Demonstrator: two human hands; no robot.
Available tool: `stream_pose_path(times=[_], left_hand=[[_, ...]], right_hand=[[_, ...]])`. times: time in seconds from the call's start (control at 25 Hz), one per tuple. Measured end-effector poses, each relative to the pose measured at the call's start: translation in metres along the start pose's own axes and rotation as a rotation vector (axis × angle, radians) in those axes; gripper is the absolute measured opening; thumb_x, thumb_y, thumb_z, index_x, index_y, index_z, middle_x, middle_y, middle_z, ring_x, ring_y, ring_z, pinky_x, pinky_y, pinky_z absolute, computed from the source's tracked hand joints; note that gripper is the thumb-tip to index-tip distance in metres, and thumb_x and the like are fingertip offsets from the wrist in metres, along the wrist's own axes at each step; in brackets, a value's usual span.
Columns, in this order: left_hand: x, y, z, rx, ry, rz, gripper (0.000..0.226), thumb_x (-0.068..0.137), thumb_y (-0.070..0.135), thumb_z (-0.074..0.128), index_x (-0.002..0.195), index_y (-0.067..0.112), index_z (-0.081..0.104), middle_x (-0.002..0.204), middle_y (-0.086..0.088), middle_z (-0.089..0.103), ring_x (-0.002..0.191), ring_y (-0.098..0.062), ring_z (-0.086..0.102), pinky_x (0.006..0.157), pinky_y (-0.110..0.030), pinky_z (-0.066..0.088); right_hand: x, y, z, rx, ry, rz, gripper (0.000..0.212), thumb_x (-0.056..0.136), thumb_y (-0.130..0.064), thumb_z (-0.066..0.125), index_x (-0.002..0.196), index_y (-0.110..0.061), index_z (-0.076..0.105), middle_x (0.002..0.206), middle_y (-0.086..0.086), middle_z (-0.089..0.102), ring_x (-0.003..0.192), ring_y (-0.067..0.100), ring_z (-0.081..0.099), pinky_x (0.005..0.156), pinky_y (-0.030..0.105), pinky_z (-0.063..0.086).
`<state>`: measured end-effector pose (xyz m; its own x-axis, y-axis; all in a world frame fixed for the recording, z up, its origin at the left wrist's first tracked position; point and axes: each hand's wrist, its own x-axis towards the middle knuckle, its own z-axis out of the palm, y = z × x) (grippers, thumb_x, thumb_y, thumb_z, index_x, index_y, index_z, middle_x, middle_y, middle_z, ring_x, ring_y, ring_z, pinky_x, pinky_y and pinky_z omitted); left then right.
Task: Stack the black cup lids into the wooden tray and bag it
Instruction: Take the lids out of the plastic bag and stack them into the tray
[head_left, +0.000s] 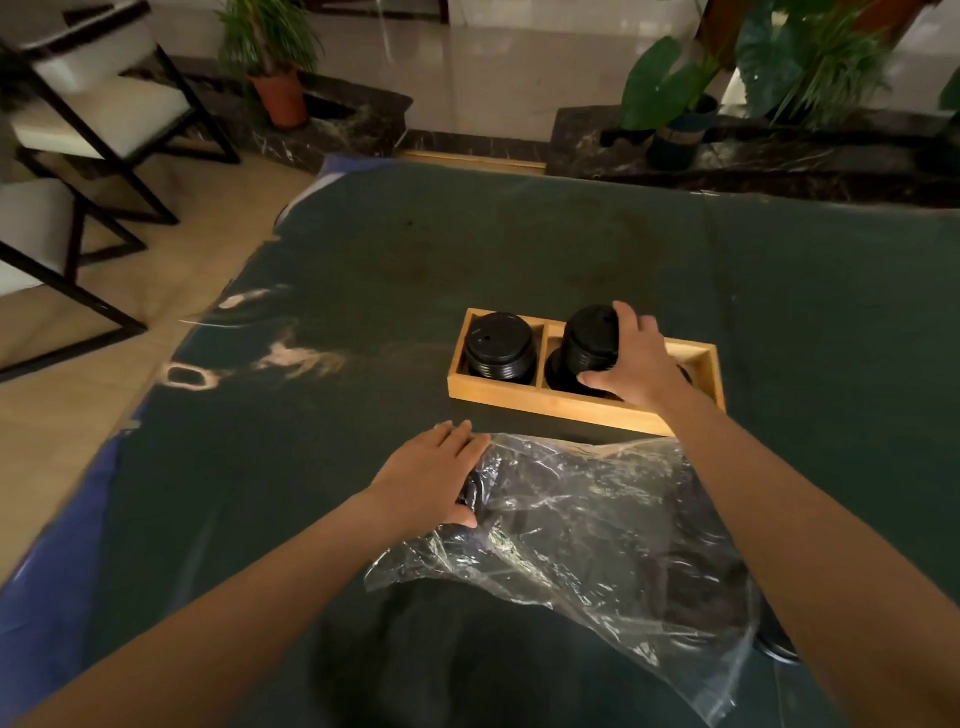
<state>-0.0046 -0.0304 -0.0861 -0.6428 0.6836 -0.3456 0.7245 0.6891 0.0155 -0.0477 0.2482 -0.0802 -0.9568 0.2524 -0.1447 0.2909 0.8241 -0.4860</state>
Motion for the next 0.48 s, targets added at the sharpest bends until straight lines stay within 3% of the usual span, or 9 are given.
stream_pose_path(times=[0.2,0.36,0.48], left_hand=[[-0.001,-0.002,0.008,-0.019,0.029,-0.020,0.091,0.083,0.058,0.048,0.147,0.018,-0.003,0.159,-0.008,0.002,0.145,-0.027,0.002,0.115,-0.056,0.000],[-0.006,0.000,0.017,-0.190,0.041,-0.018,0.092,0.085,0.051,0.053,0.147,0.018,-0.006,0.158,-0.006,-0.009,0.144,-0.025,-0.014,0.114,-0.046,-0.007],[-0.008,0.000,0.021,-0.200,0.072,-0.013,0.093,0.085,0.051,0.052,0.147,0.017,-0.008,0.158,-0.006,-0.014,0.142,-0.025,-0.020,0.114,-0.044,-0.009]], right_hand=[[0.014,-0.003,0.035,-0.104,0.030,-0.007,0.110,0.067,-0.040,0.080,0.147,-0.015,0.009,0.142,0.023,0.027,0.131,0.041,0.027,0.108,0.051,0.031],[0.008,0.005,0.034,-0.240,-0.030,-0.036,0.103,0.077,-0.062,0.059,0.148,-0.016,0.002,0.153,0.019,0.016,0.139,0.039,0.017,0.112,0.050,0.021],[0.007,0.006,0.037,-0.292,0.020,-0.087,0.084,0.087,-0.058,0.046,0.147,-0.009,0.015,0.152,0.017,0.023,0.137,0.038,0.022,0.113,0.050,0.023]])
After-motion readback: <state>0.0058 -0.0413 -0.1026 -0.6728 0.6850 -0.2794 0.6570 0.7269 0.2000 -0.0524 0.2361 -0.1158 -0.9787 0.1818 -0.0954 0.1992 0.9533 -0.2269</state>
